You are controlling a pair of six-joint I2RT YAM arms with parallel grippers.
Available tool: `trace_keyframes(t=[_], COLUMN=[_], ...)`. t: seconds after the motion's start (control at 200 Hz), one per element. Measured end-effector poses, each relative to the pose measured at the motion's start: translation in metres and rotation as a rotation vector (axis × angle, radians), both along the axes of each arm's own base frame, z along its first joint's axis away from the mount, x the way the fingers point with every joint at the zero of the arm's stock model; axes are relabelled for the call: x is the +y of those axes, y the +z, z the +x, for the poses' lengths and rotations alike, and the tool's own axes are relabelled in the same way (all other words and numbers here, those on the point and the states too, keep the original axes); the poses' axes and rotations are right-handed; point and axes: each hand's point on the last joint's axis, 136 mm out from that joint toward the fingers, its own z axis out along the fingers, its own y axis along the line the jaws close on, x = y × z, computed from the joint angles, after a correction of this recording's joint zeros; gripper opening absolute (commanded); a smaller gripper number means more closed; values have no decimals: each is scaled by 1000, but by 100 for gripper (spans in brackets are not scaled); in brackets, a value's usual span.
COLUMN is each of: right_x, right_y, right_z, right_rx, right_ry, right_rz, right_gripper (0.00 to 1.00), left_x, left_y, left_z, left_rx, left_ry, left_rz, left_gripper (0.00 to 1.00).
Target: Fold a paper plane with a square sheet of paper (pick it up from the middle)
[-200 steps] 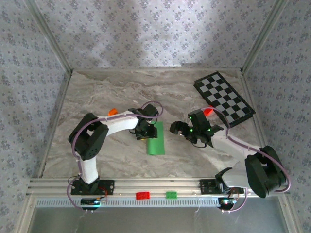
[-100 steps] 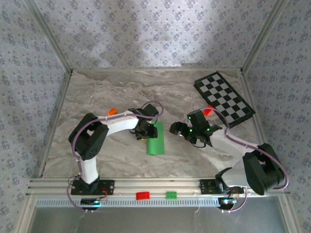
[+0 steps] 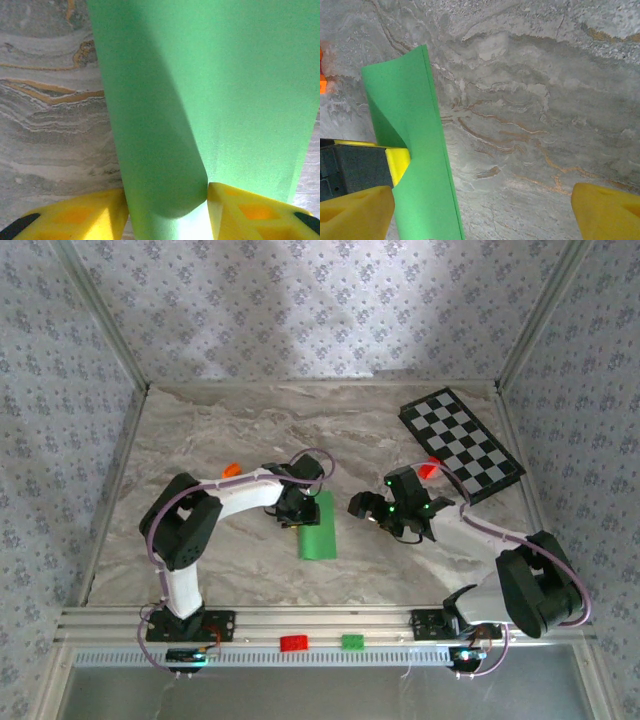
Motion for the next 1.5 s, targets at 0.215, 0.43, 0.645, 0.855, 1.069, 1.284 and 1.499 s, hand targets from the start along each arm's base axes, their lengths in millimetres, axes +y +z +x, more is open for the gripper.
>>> trace_keyframes(t=[0.215,0.43,0.645,0.855,1.069,1.284,1.499], right_x=[0,0,0,0,0,0,0], right_y=[0,-2,-2,-2,-2,-2,-2], right_z=[0,0,0,0,0,0,0], right_rx=[0,5,5,5,6,6,6], right_ry=[0,0,0,0,0,0,0], right_rz=[0,-2,-2,-2,-3,-3,-3], right_gripper=[94,94,94,95,95,96,96], left_x=[0,-2,-3,6,12,11,10], left_y=[0,2,6,10,8,7,7], left_z=[0,0,1,12,13,12,10], left_rx=[6,3,-15,-85,-96,-97,-90], left_ry=[-2,-10,-14,4,3,-57,-122], left_rz=[-9,-19,-19,11,23,13,-4], left_gripper=[50,56,55,55,55,57,58])
